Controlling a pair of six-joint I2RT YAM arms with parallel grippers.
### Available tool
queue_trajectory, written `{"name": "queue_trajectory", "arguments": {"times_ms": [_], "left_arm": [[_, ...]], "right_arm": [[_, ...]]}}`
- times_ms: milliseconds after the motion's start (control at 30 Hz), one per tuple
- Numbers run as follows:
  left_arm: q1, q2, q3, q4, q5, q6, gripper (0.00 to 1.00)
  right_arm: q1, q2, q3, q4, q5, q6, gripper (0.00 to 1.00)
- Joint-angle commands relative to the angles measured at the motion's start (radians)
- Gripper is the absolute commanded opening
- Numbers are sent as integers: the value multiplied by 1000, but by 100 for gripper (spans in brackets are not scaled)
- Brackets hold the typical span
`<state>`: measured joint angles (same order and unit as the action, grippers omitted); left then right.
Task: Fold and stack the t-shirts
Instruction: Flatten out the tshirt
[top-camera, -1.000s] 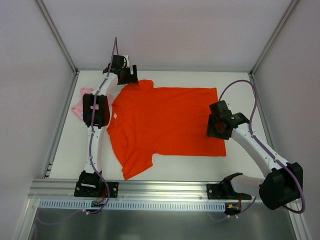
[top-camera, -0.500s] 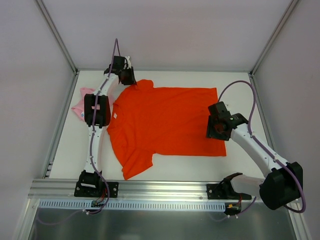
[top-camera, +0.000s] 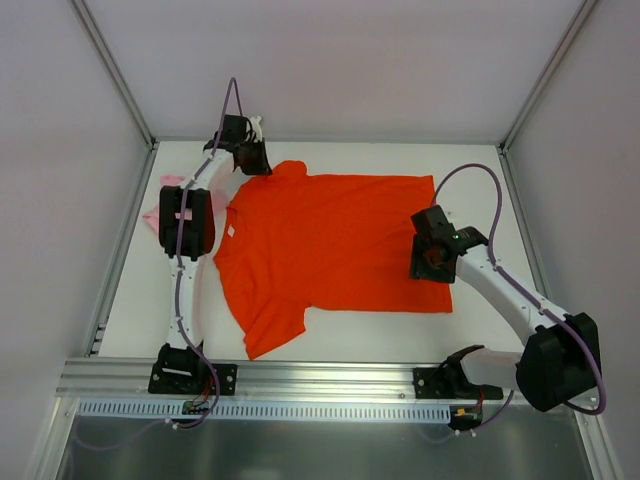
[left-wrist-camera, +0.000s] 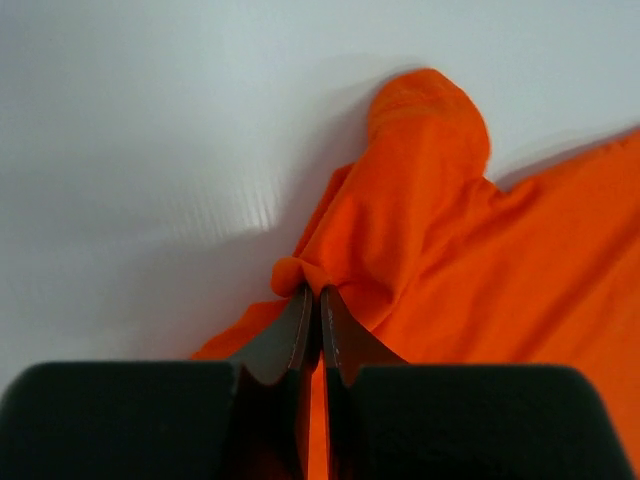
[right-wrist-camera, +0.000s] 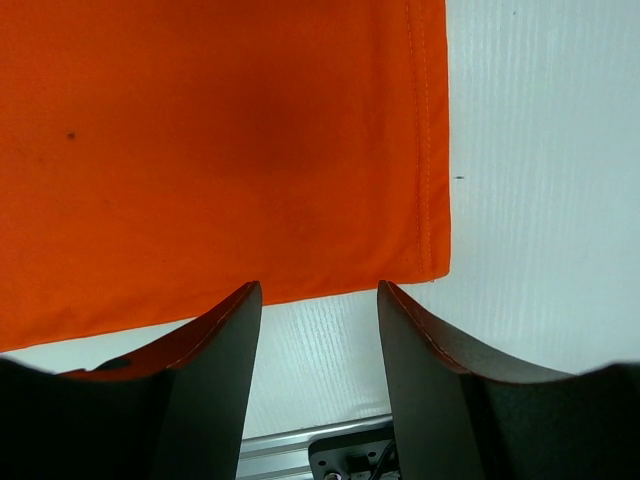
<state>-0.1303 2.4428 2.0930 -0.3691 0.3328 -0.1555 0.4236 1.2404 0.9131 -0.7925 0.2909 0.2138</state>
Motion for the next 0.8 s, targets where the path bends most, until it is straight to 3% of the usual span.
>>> {"name": "queue_trajectory", "arguments": {"times_ms": [0, 267, 600, 733, 767], "left_arm": [[-34, -172, -66, 42, 32, 108, 0], [-112, -260, -182, 21, 2, 203, 0], [-204, -346, -413, 59, -124, 195, 0], [-218, -341, -439, 39, -124, 205, 8], [-219, -340, -439, 33, -126, 205, 16]], "right_arm": [[9, 22, 21, 38, 8, -16, 54], [18, 71, 41, 65, -1, -24, 54], [27, 111, 87, 88, -6, -31, 53], [37, 119, 87, 98, -9, -27, 53], [37, 119, 86, 101, -9, -24, 53]]}}
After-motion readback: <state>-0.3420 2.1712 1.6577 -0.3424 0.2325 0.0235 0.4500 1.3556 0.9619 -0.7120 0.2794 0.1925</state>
